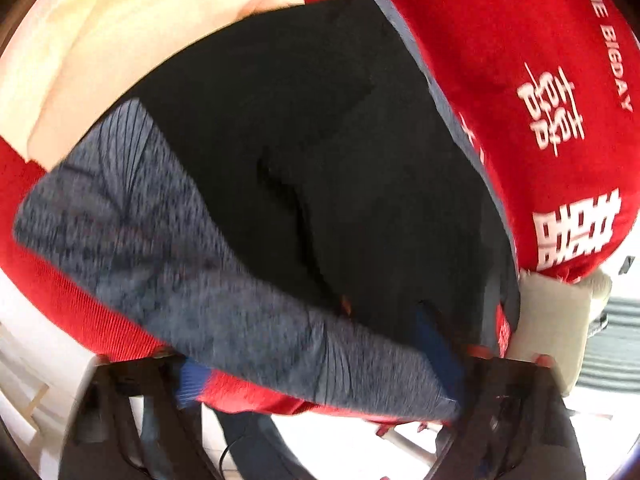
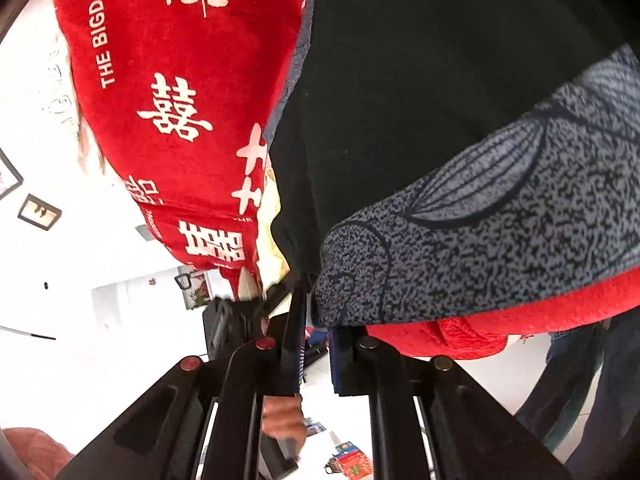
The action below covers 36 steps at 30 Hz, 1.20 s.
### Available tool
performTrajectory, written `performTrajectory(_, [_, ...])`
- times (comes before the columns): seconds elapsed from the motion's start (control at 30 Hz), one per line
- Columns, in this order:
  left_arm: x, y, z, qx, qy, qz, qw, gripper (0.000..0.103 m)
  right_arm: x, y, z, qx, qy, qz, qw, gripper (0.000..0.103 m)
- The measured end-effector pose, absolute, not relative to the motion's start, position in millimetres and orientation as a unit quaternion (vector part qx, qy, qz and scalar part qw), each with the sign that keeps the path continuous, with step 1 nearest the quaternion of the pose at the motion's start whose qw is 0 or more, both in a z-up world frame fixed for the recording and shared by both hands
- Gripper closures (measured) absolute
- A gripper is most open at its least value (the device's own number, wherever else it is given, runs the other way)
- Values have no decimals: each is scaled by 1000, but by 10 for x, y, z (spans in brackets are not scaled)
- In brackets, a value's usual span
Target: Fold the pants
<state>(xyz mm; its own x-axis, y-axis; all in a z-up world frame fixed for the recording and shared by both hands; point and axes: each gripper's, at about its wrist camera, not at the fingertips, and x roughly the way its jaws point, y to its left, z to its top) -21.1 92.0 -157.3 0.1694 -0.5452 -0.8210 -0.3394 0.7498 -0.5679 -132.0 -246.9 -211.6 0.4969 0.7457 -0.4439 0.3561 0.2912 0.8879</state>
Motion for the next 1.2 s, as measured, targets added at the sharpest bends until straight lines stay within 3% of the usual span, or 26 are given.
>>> performTrajectory(0.03, [-190, 923, -1596, -350, 643, -82, 676, 68, -1318, -2465, -2123, 571, 482, 152, 646, 92])
performTrajectory(0.17, [-189, 919, -1555, -340, 644, -89, 680, 73, -1450, -2554, -2260, 556, 505, 140, 645, 84])
performTrajectory(0.27, [-161, 873, -1443, -315, 646, -102, 687, 73, -1626, -2671, -2380, 562, 505, 113, 646, 58])
performTrajectory(0.3, [-137, 853, -1417, -310, 648, -104, 688, 73, -1683, -2721, -2413, 567, 500, 102, 646, 55])
performTrajectory(0.83, [-4, 828, -1278, -273, 673, -145, 672, 73, -2045, -3093, -2766, 720, 342, 82, 598, 53])
performTrajectory(0.97, [63, 763, -1256, -269, 674, -150, 671, 73, -2112, -3106, -2795, 710, 357, 53, 605, 45])
performTrajectory(1.07, [85, 744, -1250, -259, 675, -156, 673, 73, -2084, -3138, -2756, 709, 345, 46, 613, 45])
performTrajectory(1.13, [80, 729, -1287, -249, 678, -153, 674, 73, -2005, -3196, -2664, 707, 339, 45, 619, 60])
performTrajectory(1.17, [68, 725, -1311, -242, 680, -149, 676, 73, -1985, -3227, -2631, 701, 350, 38, 621, 90])
performTrajectory(1.2, [58, 725, -1316, -238, 680, -146, 678, 73, -1941, -3234, -2580, 689, 368, 25, 625, 97])
